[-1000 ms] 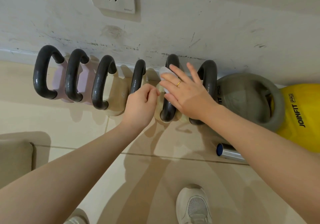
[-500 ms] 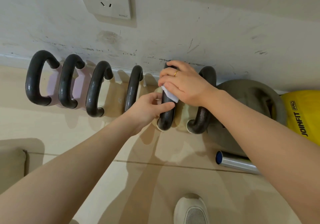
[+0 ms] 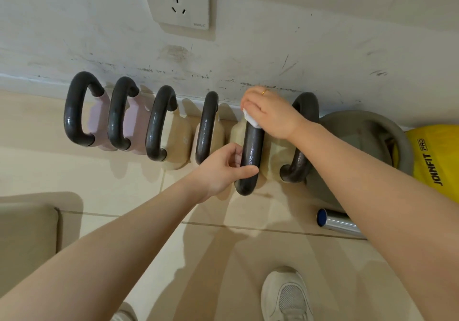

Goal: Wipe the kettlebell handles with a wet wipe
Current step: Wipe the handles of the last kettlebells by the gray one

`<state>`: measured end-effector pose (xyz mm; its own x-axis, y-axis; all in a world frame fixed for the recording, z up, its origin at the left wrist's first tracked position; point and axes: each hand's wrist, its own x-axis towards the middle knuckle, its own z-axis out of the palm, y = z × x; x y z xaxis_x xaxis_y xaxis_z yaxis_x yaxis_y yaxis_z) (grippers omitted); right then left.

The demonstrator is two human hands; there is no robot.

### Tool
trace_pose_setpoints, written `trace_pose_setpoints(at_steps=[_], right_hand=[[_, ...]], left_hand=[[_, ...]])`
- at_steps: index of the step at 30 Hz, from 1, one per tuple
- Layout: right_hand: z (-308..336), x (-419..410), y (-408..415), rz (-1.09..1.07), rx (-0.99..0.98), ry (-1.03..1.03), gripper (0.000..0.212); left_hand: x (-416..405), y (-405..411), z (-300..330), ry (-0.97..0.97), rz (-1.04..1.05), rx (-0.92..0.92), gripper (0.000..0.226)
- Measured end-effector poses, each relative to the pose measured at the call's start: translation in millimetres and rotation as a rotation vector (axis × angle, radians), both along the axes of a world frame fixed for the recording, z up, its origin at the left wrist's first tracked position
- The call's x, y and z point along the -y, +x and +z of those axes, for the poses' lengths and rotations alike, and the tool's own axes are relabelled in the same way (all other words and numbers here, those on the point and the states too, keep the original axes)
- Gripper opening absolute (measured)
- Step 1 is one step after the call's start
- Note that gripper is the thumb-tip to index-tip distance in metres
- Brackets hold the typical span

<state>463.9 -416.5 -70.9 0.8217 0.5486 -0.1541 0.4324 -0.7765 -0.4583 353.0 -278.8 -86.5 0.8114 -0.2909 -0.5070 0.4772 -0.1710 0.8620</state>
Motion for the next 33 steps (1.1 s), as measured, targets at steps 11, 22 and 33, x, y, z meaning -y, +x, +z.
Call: trace_pose_setpoints(at_steps=[11, 22, 33], right_hand=[[-1, -26, -18, -0.566, -0.216, 0.368, 0.039], [18, -31, -24, -1.143, -0.755, 0.8, 0.012], [6, -21, -26, -1.207, -0.674, 0.744, 0.026]], left_hand=[[-9, -16, -8, 0.044, -0.022, 0.063, 0.026], [-10, 4, -3, 0.056, -0.063, 0.113, 0.025], [14, 23, -5, 0.041, 0.16, -0.047, 0.024]])
